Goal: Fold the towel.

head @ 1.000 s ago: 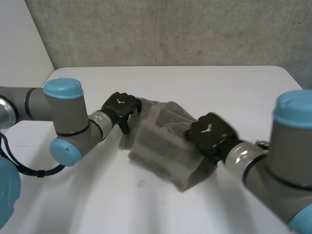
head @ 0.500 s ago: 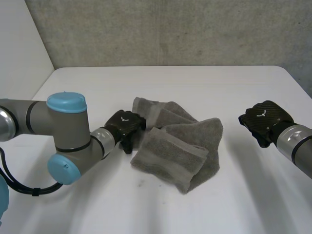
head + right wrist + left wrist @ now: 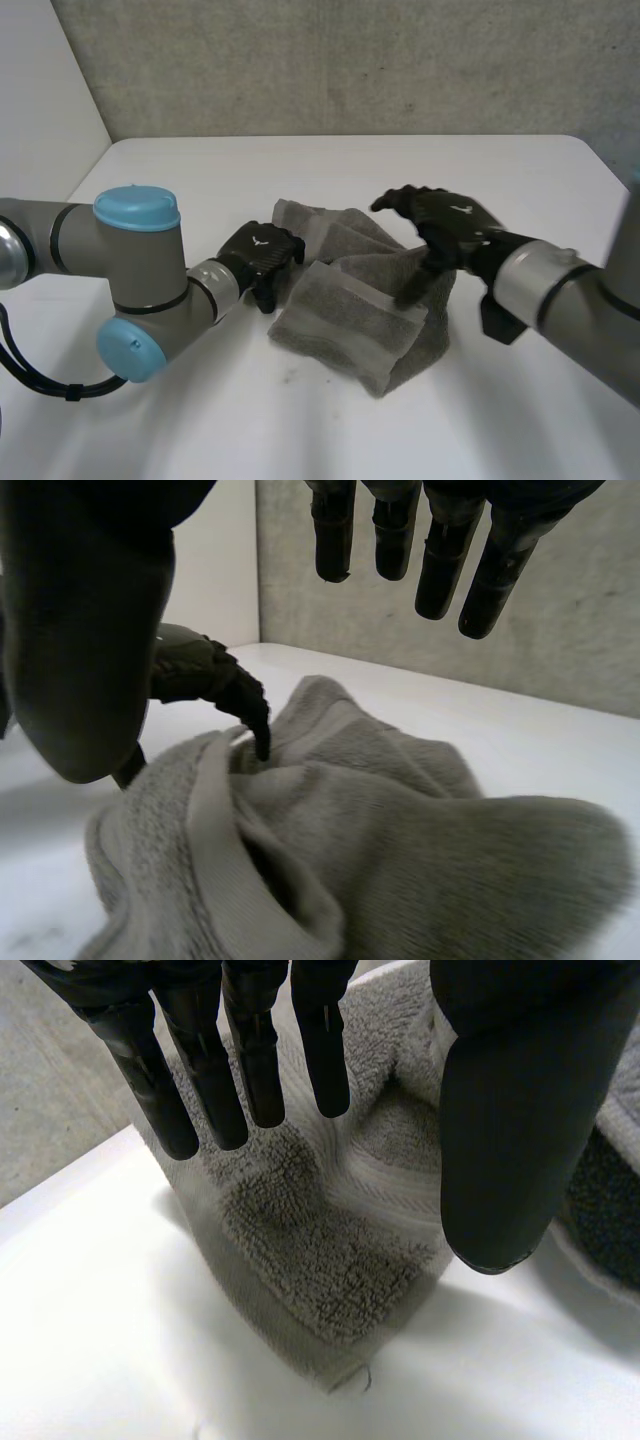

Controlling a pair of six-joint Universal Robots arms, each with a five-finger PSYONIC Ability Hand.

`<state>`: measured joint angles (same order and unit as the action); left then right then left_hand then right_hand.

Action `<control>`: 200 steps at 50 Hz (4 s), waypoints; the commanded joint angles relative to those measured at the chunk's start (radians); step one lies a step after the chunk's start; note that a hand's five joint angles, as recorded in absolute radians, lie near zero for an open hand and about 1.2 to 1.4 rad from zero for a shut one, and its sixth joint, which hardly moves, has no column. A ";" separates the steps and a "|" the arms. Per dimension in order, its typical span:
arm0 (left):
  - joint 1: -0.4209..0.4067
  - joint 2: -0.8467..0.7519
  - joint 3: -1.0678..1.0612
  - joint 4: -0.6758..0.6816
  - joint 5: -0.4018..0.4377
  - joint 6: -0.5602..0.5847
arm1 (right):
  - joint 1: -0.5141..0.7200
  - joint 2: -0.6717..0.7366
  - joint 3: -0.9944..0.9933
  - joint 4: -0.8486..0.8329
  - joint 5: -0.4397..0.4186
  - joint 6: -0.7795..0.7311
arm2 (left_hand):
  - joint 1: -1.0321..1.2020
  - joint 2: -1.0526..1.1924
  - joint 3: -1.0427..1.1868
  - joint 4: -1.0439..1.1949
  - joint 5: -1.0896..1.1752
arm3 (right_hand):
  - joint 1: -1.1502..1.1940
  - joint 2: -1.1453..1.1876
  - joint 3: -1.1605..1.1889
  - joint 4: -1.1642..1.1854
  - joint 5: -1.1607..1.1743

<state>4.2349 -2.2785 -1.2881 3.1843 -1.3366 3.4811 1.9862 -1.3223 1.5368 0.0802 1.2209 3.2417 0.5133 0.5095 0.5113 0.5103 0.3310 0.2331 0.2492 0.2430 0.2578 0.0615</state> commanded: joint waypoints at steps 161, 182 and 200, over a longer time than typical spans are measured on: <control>0.197 0.286 0.004 -0.118 -0.176 -0.234 | -0.179 0.143 -0.057 0.240 -0.149 -1.301 | 0.883 0.887 0.885 0.886 0.891 | 1.163 1.147 1.153 1.138 1.160; 0.177 0.427 -0.212 -0.119 -0.150 -0.234 | -0.247 0.026 -0.053 0.194 -0.244 -1.022 | 0.883 0.887 0.885 0.886 0.891 | -0.059 -0.075 -0.068 -0.083 -0.062; 0.177 0.476 -0.203 -0.119 -0.150 -0.231 | -0.302 0.038 -0.202 0.248 -0.204 -0.269 | 0.883 0.887 0.885 0.886 0.891 | -0.059 -0.075 -0.068 -0.083 -0.062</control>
<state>4.4112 -1.8182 -1.4985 3.0649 -1.4865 3.2491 1.6788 -1.2891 1.3489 0.3084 0.9963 2.9184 1.1935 1.2171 1.2172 1.2180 1.0285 0.2331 0.2503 0.2452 0.2593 0.0729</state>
